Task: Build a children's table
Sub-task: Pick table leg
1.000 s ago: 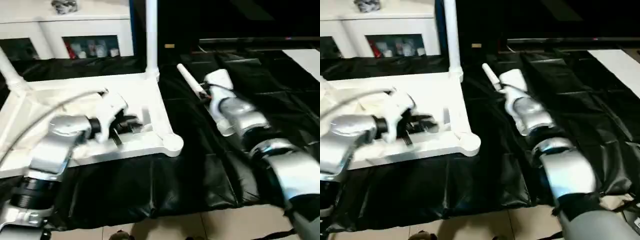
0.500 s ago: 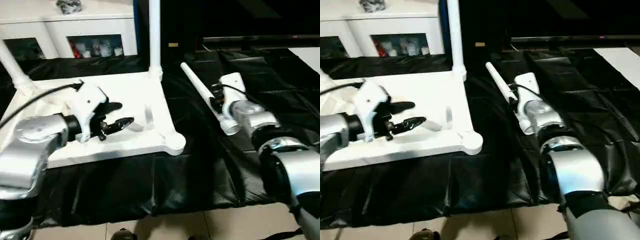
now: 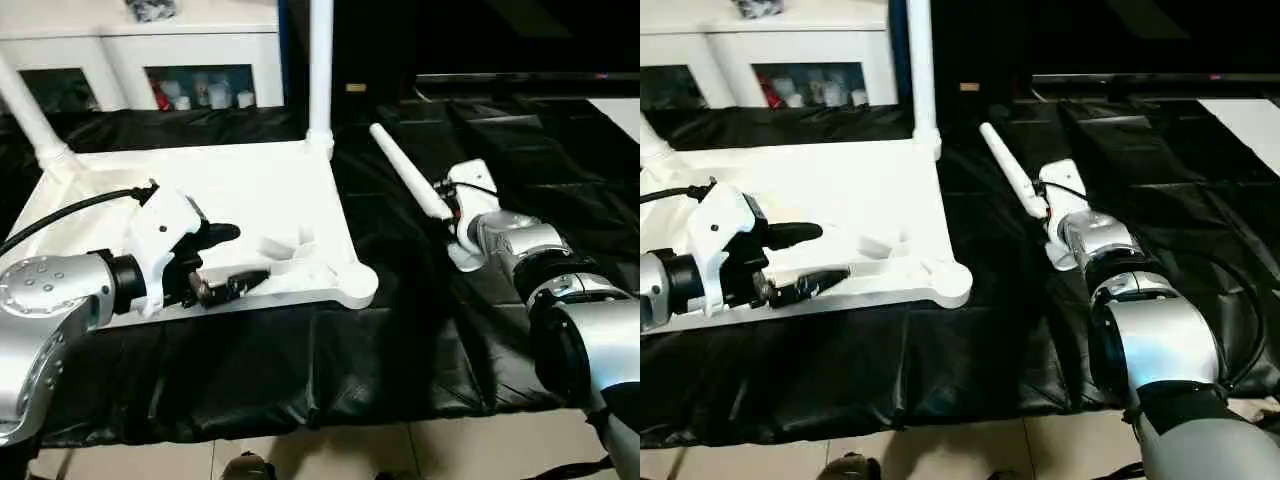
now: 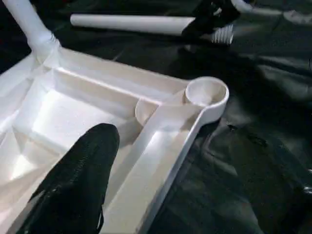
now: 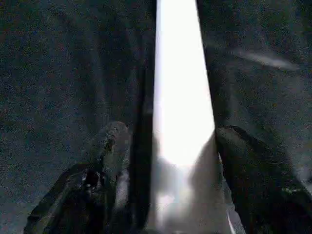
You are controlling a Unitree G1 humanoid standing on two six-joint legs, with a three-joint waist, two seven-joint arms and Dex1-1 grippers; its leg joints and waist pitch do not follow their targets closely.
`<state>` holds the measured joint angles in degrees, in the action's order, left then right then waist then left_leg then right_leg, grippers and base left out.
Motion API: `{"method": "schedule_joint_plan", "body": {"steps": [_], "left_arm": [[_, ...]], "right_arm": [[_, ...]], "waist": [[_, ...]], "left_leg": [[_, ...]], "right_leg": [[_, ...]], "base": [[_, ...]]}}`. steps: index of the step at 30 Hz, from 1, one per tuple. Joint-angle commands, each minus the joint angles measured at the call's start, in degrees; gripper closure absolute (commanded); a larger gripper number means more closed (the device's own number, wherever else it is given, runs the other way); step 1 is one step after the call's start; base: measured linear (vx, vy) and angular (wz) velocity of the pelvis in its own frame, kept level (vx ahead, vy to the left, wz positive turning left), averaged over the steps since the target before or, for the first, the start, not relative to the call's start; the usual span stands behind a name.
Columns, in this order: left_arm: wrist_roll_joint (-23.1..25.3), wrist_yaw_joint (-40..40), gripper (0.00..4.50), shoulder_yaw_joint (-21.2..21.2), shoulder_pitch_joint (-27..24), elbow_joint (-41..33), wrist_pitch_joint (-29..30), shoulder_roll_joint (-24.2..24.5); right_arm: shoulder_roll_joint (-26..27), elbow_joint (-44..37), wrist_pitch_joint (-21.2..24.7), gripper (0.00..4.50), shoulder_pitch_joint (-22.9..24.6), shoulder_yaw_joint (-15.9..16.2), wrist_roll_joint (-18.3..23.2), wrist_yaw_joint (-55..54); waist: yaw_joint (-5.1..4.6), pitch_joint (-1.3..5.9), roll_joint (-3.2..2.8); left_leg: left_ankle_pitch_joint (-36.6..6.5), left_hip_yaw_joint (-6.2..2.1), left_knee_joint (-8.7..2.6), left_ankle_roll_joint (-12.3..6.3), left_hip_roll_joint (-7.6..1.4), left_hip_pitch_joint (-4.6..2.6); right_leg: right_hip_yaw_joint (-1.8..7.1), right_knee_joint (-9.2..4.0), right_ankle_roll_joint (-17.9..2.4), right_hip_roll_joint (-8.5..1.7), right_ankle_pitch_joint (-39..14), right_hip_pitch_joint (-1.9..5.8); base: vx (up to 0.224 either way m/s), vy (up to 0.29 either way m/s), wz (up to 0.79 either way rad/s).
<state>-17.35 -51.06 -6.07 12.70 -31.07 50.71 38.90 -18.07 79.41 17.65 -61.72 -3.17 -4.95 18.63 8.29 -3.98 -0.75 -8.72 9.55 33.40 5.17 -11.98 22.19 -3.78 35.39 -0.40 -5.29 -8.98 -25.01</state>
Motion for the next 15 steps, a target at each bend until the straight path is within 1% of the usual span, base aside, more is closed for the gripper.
{"method": "schedule_joint_plan", "body": {"steps": [1, 4, 5, 6, 8, 9, 10, 11, 12, 13, 15], "left_arm": [[-1.2, 0.1, 0.37, -0.4, 0.0, -1.3, 1.1, 0.8], [-1.9, -0.1, 0.37, -0.1, 0.0, -1.3, 1.7, 1.6], [-2.9, -1.3, 0.37, -0.1, -0.1, -1.5, 1.9, 2.4], [-3.1, -1.8, 0.37, 0.0, -0.1, -1.5, 1.9, 2.8], [-3.7, -3.0, 0.37, 0.3, 0.0, -1.3, 1.7, 3.6], [-4.0, -3.6, 0.34, 0.5, 0.1, -1.0, 1.5, 4.0], [-4.5, -4.4, 0.34, 0.6, 0.3, -0.7, 1.5, 4.4], [-5.4, -5.6, 0.34, 0.8, 0.7, -0.4, 1.6, 5.3], [-5.5, -5.7, 0.34, 0.9, 0.8, -0.3, 1.7, 5.4], [-6.2, -7.3, 0.34, 1.7, 1.5, 0.6, 1.9, 6.6], [-6.3, -8.4, 0.32, 2.7, 2.0, 1.7, 1.5, 7.2]], "right_arm": [[-0.7, 0.1, 4.3, 1.31, -1.3, -0.6, -0.2, 1.9], [-1.0, 0.2, 7.5, 1.31, -1.4, -0.7, 0.0, 3.7], [-1.4, 0.3, 9.3, 1.31, -1.5, -0.1, -0.5, 5.2], [-1.6, 0.3, 10.0, 1.31, -1.5, 0.2, -0.8, 5.9], [-1.9, 0.4, 11.3, 1.31, -1.5, 1.1, -1.5, 7.8], [-2.1, 0.4, 11.8, 1.47, -1.4, 1.6, -2.1, 8.9], [-2.4, 0.5, 12.2, 1.47, -1.4, 2.2, -2.6, 10.3], [-2.9, 0.5, 13.0, 1.47, -1.5, 3.2, -3.5, 12.5], [-3.0, 0.5, 13.1, 1.47, -1.5, 3.3, -3.6, 12.7], [-3.7, 0.4, 13.9, 1.47, -1.7, 4.3, -4.7, 14.9], [-4.0, 0.4, 14.2, 1.81, -1.7, 4.8, -5.2, 16.0]], "waist": [[0.11, 3.91, 0.26], [0.18, 3.87, 0.22], [0.26, 4.01, 0.26], [0.34, 4.19, 0.19], [0.45, 4.10, 0.19], [0.56, 4.33, 0.19], [0.59, 4.26, 0.23], [0.66, 4.29, 0.12], [0.67, 4.28, 0.08], [0.85, 4.22, 0.13], [0.93, 4.10, 0.31]], "left_leg": [[-19.4, 0.25, -3.61, 0.55, -0.12, -0.58], [-20.3, 0.23, -3.62, 0.90, -0.12, -0.57], [-20.3, 0.20, -3.58, 1.08, -0.13, -0.62], [-20.2, 0.20, -3.53, 1.12, -0.15, -0.67], [-20.3, 0.21, -3.57, 1.28, -0.20, -0.60], [-20.3, 0.20, -3.49, 1.51, -0.23, -0.69], [-20.4, 0.19, -3.52, 1.66, -0.24, -0.58], [-20.4, 0.20, -3.46, 1.68, -0.21, -0.64], [-20.8, 0.23, -3.44, 1.72, -0.21, -0.68], [-21.8, 0.22, -3.39, 1.75, -0.17, -0.76], [-22.3, 0.19, -3.43, 2.11, -0.22, -0.77]], "right_leg": [[1.58, -3.58, -10.4, -1.54, -17.8, 3.04], [1.59, -3.61, -10.3, -1.60, -18.8, 3.02], [1.59, -3.61, -10.3, -1.65, -18.9, 3.05], [1.59, -3.56, -10.4, -1.66, -18.7, 3.11], [1.61, -3.64, -10.4, -1.68, -18.8, 3.01], [1.59, -3.56, -10.6, -1.77, -18.7, 3.09], [1.62, -3.58, -10.7, -1.76, -18.7, 3.11], [1.63, -3.60, -10.7, -1.77, -18.8, 3.04], [1.66, -3.63, -10.8, -1.78, -19.1, 3.00], [1.69, -3.70, -10.5, -1.69, -20.5, 2.86], [1.81, -3.83, -10.1, -1.85, -21.7, 2.87]], "base": [[0.000, 0.000, 0.00], [0.000, 0.000, 0.00], [0.000, 0.000, 0.00], [0.000, 0.000, 0.00], [0.000, 0.000, 0.00], [0.000, 0.000, 0.00], [0.000, 0.000, 0.00], [0.000, 0.000, 0.00], [0.000, 0.000, 0.00], [0.000, 0.000, 0.00], [0.000, 0.000, 0.00]]}}
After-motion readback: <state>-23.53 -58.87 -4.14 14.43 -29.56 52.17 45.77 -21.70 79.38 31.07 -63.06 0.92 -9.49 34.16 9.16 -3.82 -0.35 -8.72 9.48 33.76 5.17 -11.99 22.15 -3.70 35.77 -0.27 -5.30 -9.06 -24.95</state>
